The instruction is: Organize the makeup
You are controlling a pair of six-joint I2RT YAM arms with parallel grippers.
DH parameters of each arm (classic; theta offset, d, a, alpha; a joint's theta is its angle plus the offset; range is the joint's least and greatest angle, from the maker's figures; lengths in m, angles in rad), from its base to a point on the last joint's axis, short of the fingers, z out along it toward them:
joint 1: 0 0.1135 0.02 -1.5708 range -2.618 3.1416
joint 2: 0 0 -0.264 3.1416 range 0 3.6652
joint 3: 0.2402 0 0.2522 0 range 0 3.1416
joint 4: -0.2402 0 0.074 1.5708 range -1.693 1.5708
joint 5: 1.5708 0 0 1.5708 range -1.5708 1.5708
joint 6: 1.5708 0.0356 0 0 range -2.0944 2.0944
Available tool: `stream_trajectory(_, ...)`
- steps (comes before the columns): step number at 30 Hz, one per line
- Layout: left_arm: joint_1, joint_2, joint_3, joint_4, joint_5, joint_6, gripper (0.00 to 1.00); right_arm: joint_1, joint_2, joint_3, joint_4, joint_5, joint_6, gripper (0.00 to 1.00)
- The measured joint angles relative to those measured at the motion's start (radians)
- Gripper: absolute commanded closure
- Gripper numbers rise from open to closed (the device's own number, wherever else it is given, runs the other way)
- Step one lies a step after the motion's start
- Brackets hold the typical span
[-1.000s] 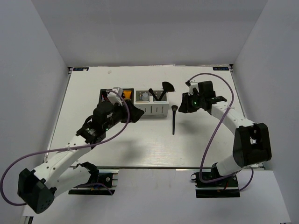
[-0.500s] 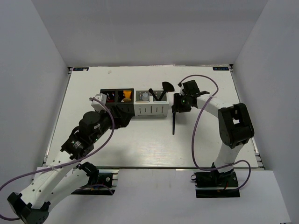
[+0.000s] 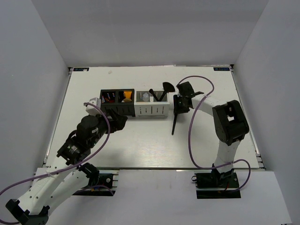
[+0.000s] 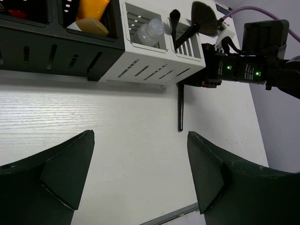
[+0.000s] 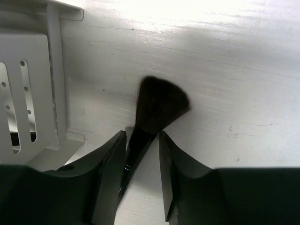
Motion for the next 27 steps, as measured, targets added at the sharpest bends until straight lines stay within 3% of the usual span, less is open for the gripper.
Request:
stream_trajectory(6, 0.0, 0.0, 0.0, -0.012, -0.019, 0.001, 0.1, 0.007, -0.001, -0.006, 0.006, 0.064, -0.018, 0.76)
stream_trajectory(12, 0.0, -0.023, 0.0, -0.013, -0.026, 0.001, 0.1, -0.023, -0.067, -0.091, 0.016, 0.074, -0.033, 1.0)
stream_trajectory(19, 0.0, -0.044, 0.0, -0.01, -0.026, 0.004, 0.1, -0.093, -0.185, -0.183, -0.011, -0.076, -0.115, 1.0)
stream_trajectory(27, 0.0, -0.063, -0.008, 0.014, -0.025, 0.02, 0.1, -0.121, -0.473, -0.143, 0.121, -0.416, -0.232, 1.0)
